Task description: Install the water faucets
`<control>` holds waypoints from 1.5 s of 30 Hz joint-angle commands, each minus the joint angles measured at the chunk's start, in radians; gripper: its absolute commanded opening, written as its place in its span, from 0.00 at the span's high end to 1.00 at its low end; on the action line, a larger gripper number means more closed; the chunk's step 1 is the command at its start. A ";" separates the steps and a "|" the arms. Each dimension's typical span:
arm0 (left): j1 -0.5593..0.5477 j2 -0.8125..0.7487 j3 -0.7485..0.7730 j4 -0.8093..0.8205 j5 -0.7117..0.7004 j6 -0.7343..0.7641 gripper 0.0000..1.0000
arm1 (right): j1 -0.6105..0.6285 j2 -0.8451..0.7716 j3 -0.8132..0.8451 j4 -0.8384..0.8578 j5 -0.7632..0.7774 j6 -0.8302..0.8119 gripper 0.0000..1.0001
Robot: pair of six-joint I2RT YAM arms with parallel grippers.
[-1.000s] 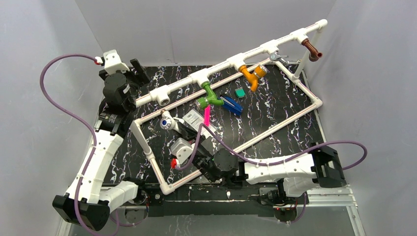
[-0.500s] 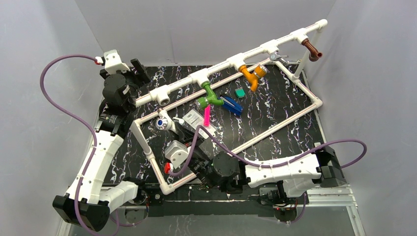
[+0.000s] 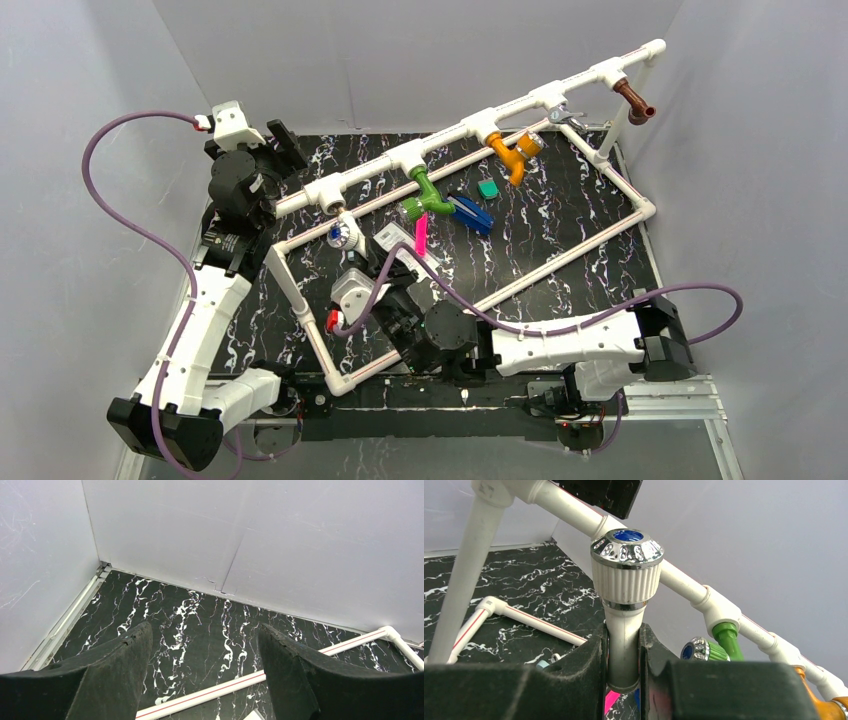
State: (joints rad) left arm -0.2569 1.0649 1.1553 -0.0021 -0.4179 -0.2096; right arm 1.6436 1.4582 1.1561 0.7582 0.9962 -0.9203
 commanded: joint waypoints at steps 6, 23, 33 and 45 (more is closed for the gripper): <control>0.007 0.061 -0.127 -0.245 -0.004 -0.002 0.26 | -0.035 0.012 0.065 0.052 -0.013 0.051 0.99; 0.019 0.060 -0.130 -0.246 0.003 -0.002 0.26 | -0.038 0.063 0.116 0.027 -0.026 0.069 0.99; 0.022 0.058 -0.132 -0.246 0.006 -0.004 0.26 | -0.038 0.099 0.124 0.060 -0.004 0.042 0.99; 0.027 0.057 -0.133 -0.247 0.015 -0.008 0.26 | -0.039 0.172 0.134 0.116 -0.003 0.086 0.99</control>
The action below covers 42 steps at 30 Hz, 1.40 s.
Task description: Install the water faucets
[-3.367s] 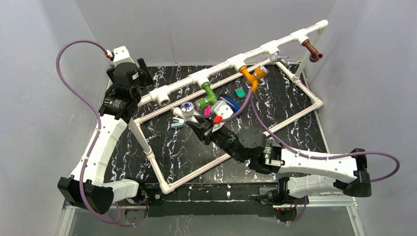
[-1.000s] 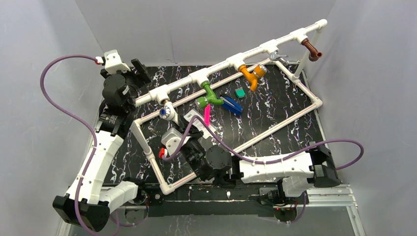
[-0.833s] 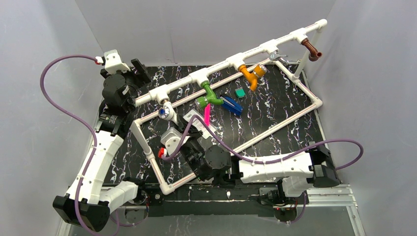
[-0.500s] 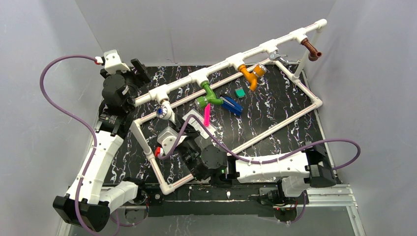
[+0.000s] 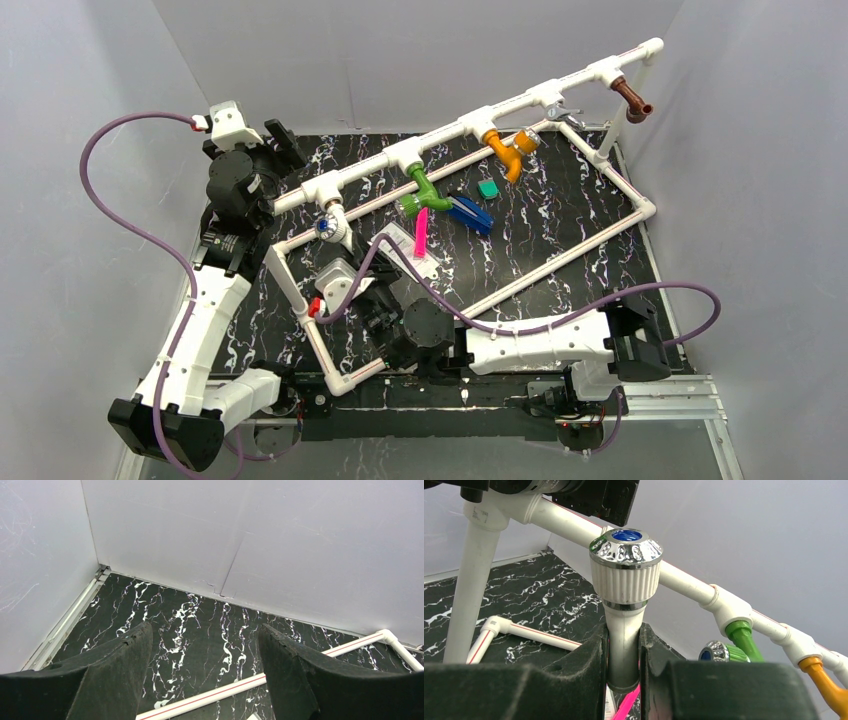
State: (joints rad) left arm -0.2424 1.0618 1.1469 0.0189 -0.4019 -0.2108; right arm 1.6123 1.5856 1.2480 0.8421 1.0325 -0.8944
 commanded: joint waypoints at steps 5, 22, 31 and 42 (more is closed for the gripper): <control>0.013 0.058 -0.126 -0.268 0.001 -0.009 0.26 | -0.019 0.051 0.045 0.002 -0.039 0.139 0.99; 0.013 0.057 -0.127 -0.267 0.011 -0.010 0.26 | -0.059 0.002 0.044 -0.135 -0.035 0.575 0.99; 0.013 0.056 -0.130 -0.268 0.012 -0.012 0.26 | -0.079 -0.056 0.034 -0.186 -0.051 0.845 0.99; 0.013 0.059 -0.131 -0.268 0.014 -0.012 0.26 | -0.087 -0.062 0.024 -0.213 -0.093 1.042 0.99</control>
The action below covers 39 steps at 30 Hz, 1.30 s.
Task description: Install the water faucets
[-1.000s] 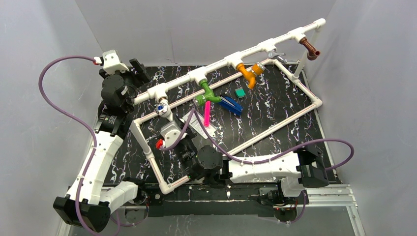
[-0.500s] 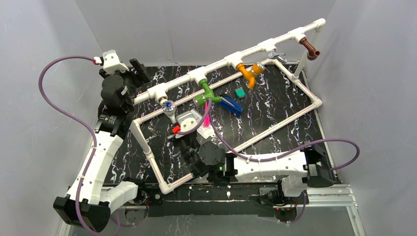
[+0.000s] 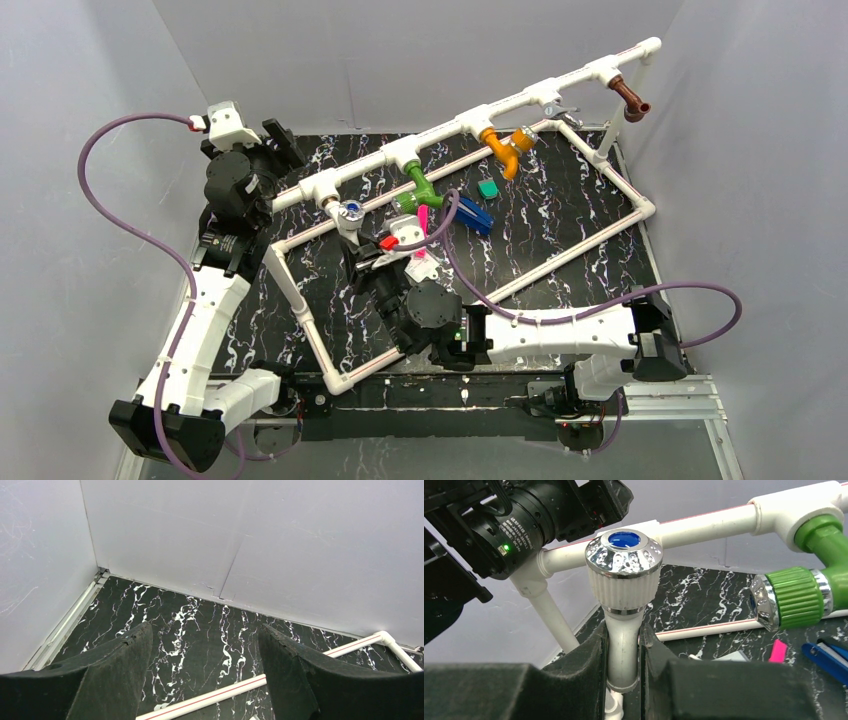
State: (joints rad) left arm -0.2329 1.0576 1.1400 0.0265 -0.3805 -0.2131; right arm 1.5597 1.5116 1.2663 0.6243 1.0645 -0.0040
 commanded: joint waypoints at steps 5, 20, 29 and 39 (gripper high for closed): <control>0.003 0.063 -0.123 -0.275 -0.008 -0.009 0.26 | -0.038 0.022 0.015 0.001 -0.125 0.277 0.99; 0.004 0.058 -0.125 -0.277 -0.001 -0.011 0.26 | -0.110 -0.013 -0.031 -0.140 -0.168 0.847 0.99; 0.003 0.053 -0.128 -0.277 0.000 -0.012 0.26 | -0.127 -0.017 -0.065 -0.134 -0.199 1.056 0.99; 0.004 0.053 -0.130 -0.277 0.003 -0.014 0.26 | -0.155 -0.025 -0.095 -0.155 -0.255 1.318 0.99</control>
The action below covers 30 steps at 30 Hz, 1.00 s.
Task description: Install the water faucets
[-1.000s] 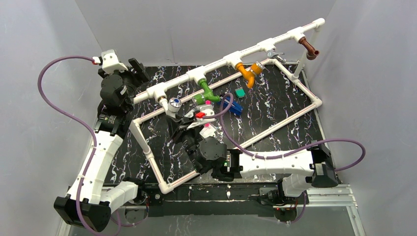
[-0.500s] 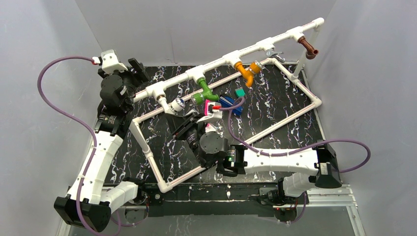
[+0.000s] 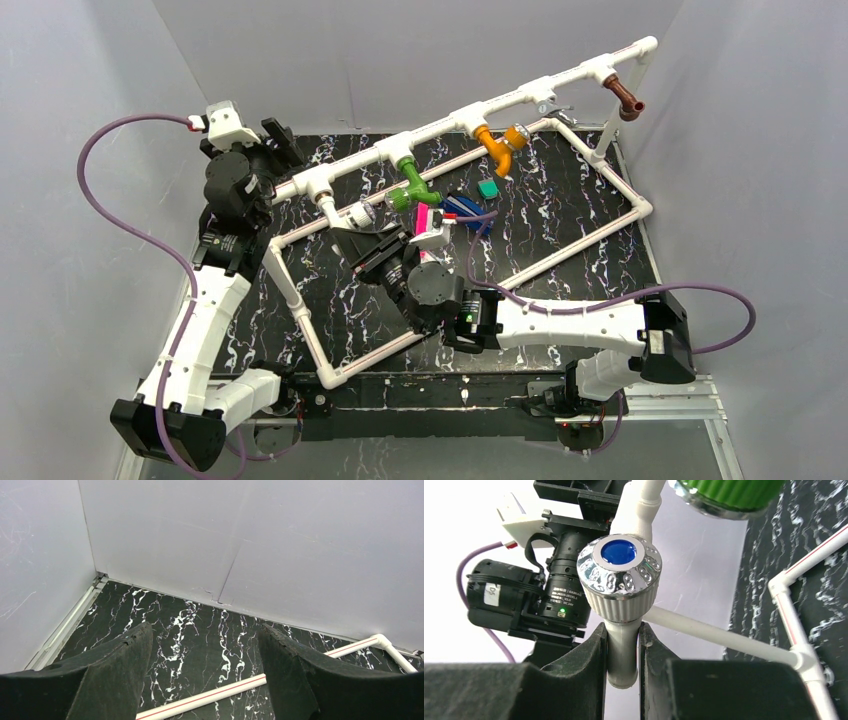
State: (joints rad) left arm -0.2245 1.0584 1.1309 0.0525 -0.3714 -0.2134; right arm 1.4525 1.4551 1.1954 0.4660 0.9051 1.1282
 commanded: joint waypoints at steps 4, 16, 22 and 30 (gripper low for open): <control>-0.005 0.051 -0.121 -0.302 -0.007 -0.012 0.26 | -0.056 0.031 -0.052 0.039 -0.132 0.277 0.99; -0.005 0.053 -0.123 -0.305 -0.014 -0.009 0.26 | -0.063 0.024 -0.050 0.037 -0.165 0.377 0.99; -0.005 0.054 -0.125 -0.305 -0.018 -0.007 0.26 | -0.063 0.016 -0.053 0.023 -0.165 0.371 0.89; -0.005 0.058 -0.125 -0.304 -0.017 -0.007 0.26 | -0.063 0.003 -0.064 0.039 -0.169 0.341 0.66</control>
State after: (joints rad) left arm -0.2272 1.0615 1.1252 0.0597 -0.3580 -0.2127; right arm 1.4139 1.4502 1.1477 0.4976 0.7712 1.4654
